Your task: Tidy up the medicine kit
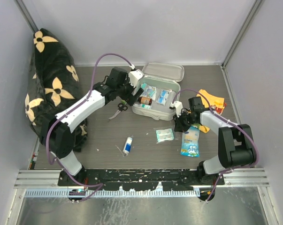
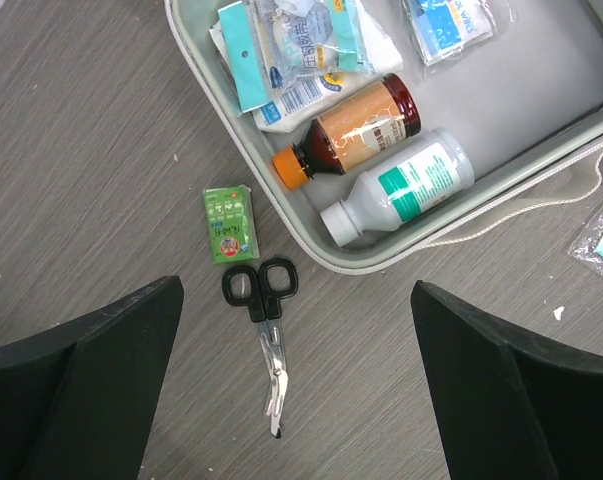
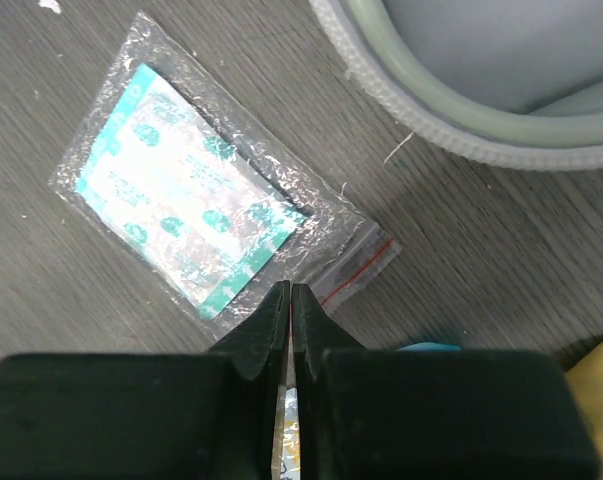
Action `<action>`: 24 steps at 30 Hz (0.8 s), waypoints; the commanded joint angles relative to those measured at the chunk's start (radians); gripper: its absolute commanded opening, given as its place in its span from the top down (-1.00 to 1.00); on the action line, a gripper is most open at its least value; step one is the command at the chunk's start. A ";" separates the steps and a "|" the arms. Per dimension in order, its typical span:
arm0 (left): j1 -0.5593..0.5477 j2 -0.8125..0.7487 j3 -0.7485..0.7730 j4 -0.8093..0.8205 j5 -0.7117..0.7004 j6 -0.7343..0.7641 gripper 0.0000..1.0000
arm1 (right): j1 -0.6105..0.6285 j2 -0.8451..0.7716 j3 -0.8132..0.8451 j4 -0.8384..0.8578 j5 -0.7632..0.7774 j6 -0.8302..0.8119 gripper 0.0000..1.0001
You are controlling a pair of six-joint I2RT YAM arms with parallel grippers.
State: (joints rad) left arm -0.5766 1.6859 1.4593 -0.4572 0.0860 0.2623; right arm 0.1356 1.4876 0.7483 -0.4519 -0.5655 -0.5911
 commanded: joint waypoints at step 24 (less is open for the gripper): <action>0.016 -0.077 -0.025 0.083 -0.032 0.028 -0.98 | 0.139 0.016 -0.003 0.087 0.232 0.064 -0.08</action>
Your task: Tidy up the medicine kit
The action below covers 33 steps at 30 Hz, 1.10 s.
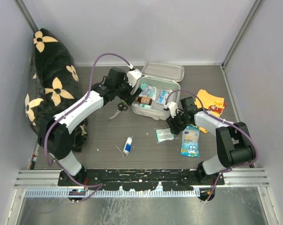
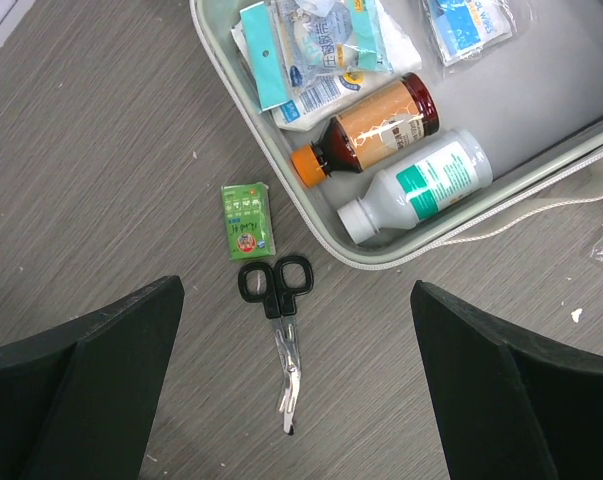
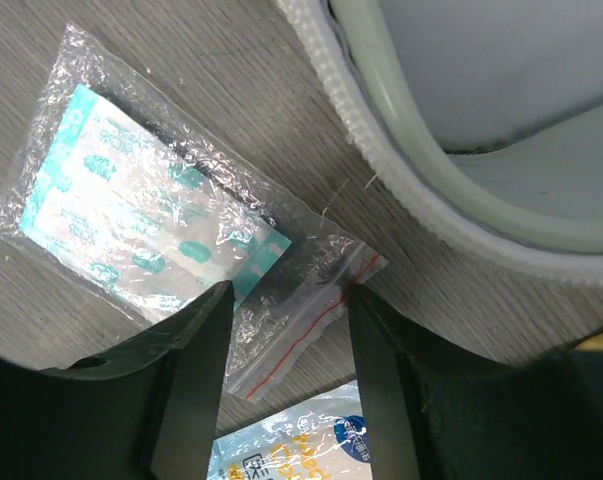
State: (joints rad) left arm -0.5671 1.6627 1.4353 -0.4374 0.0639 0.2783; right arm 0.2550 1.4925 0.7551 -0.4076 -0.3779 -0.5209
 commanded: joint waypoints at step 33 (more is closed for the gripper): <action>0.025 -0.103 -0.028 0.080 -0.016 0.026 -0.97 | 0.024 -0.113 0.425 -0.476 -0.151 -0.262 0.98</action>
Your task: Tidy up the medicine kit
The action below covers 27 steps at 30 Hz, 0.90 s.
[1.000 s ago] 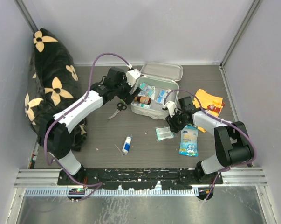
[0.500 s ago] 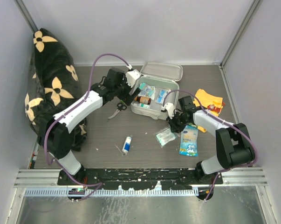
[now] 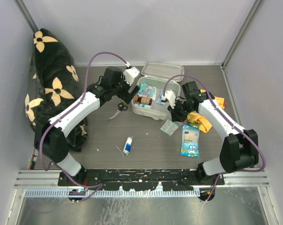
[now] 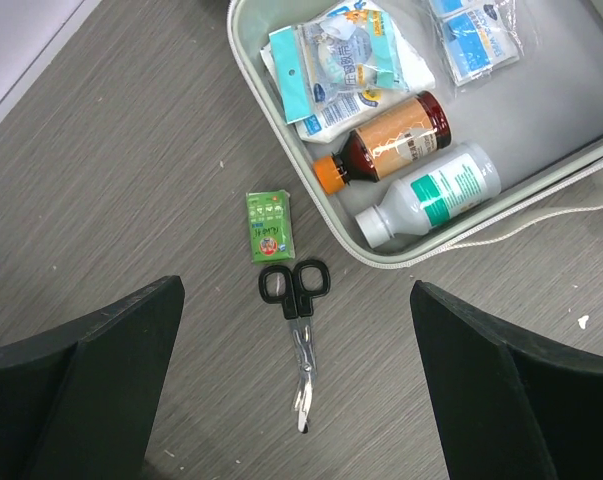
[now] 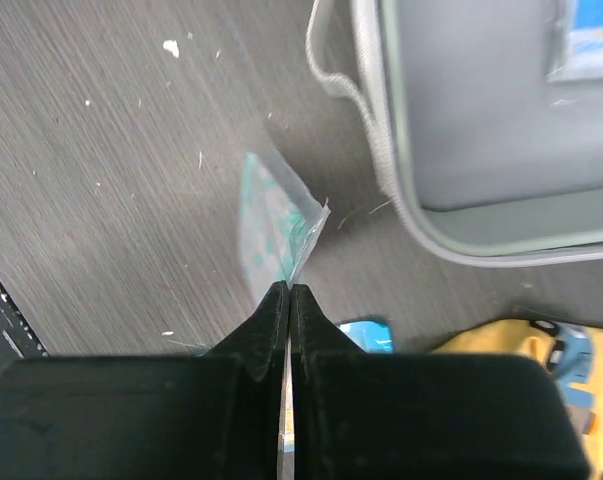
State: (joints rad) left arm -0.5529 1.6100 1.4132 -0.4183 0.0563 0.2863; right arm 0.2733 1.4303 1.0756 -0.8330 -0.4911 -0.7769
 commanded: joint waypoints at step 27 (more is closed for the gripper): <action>0.073 -0.106 -0.015 0.094 -0.072 -0.050 -0.96 | 0.004 0.137 0.345 0.586 0.185 0.699 0.99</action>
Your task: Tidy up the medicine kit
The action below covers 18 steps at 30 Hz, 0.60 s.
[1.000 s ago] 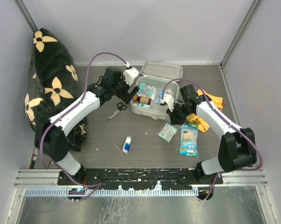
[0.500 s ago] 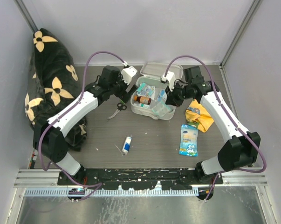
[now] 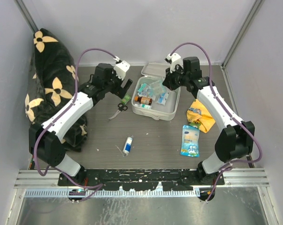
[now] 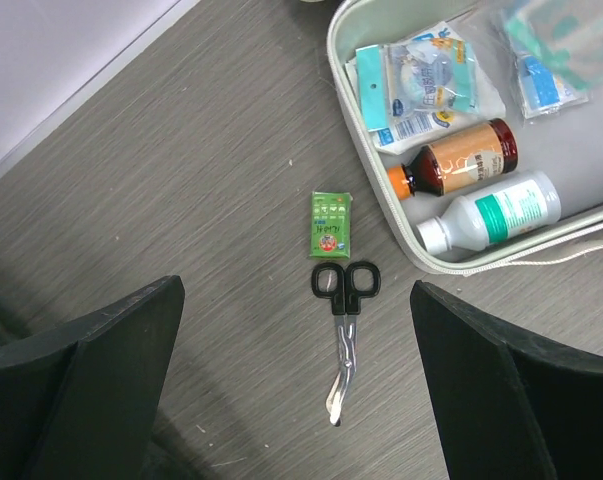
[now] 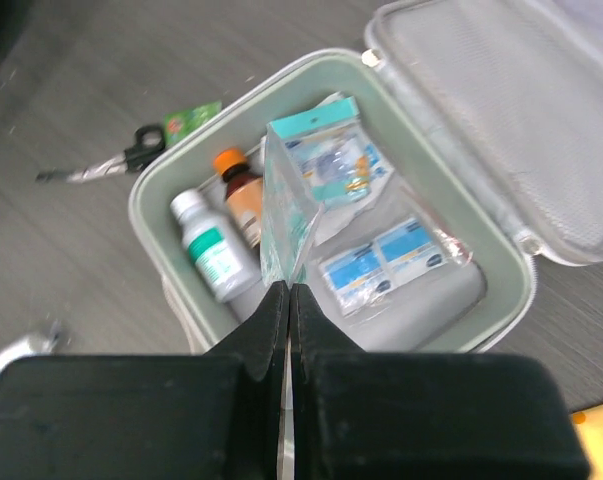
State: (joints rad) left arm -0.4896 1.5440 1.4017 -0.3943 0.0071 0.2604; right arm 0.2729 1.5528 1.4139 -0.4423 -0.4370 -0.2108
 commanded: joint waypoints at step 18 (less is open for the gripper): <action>0.011 -0.049 -0.004 0.072 0.044 -0.043 -0.96 | -0.056 0.208 -0.110 0.360 0.253 0.324 0.98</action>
State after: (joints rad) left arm -0.4820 1.5406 1.3830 -0.3908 0.0269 0.2348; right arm 0.2436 1.7847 1.3243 -0.1703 -0.2295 0.0772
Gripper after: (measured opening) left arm 0.983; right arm 0.053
